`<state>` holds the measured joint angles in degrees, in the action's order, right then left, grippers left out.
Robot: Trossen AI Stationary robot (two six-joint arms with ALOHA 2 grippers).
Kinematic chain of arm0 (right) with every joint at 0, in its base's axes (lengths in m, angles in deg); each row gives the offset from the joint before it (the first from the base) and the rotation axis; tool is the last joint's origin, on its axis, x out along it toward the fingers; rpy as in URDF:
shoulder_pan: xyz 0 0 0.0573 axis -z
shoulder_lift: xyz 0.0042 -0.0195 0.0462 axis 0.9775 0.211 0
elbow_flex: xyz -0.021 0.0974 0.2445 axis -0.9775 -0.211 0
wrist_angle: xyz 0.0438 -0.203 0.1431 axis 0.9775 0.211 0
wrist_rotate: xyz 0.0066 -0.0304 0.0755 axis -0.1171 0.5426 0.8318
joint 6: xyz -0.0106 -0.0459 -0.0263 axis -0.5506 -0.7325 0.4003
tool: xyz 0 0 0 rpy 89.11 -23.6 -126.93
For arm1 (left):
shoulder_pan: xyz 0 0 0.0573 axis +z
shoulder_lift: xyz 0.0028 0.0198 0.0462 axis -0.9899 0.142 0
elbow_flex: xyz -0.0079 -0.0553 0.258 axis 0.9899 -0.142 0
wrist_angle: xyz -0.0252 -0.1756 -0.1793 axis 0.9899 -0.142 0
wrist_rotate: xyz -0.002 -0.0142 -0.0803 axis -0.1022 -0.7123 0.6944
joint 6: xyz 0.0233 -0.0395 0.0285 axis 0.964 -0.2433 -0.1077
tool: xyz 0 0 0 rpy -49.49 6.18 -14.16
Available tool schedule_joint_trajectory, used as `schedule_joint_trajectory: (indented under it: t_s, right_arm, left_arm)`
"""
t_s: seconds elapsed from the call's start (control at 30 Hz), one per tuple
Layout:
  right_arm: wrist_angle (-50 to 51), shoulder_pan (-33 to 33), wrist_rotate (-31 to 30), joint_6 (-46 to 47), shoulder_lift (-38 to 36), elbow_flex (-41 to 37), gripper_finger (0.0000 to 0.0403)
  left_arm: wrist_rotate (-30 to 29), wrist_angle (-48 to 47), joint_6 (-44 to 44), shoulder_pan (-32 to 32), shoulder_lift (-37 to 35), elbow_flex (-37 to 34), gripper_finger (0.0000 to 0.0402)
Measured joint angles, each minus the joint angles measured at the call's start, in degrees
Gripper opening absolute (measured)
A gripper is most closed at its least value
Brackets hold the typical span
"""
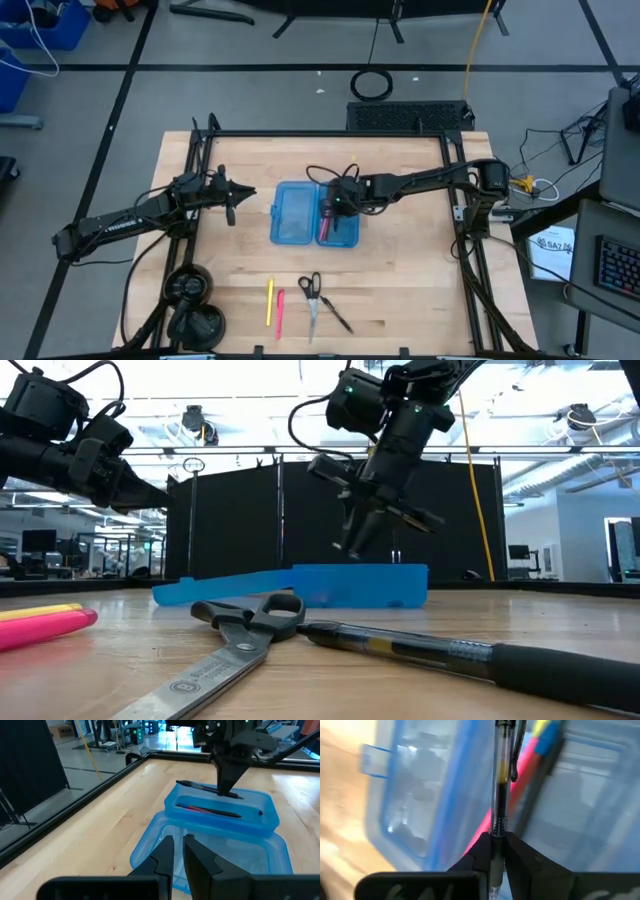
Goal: Pick & place school supplies into a supply box
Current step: Put the right black pen into the blue supply box, then put the yellow pen into the blue supply box
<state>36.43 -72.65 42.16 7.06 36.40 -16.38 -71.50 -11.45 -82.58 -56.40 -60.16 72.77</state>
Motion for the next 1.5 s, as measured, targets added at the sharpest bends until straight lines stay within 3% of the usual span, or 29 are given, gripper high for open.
schedule_joint_trajectory:
  t_s: [1.0, 1.23, 1.5]
  right_arm:
    - [-6.55, 0.85, 3.50, 2.93, 7.08, 0.02, 0.0025]
    - [-7.92, 1.27, 3.44, 1.54, 7.78, 0.02, 0.0061]
    - [-14.08, 1.27, 3.30, -1.05, 7.78, 0.02, 0.0068]
  left_arm:
    - [-0.52, 0.14, -0.46, -0.02, -0.02, 0.00, 0.0042]
    - [-0.50, 0.08, -0.48, 0.00, 0.00, 0.00, 0.0042]
    - [-0.48, 0.04, -0.63, -0.02, 0.00, 0.00, 0.0042]
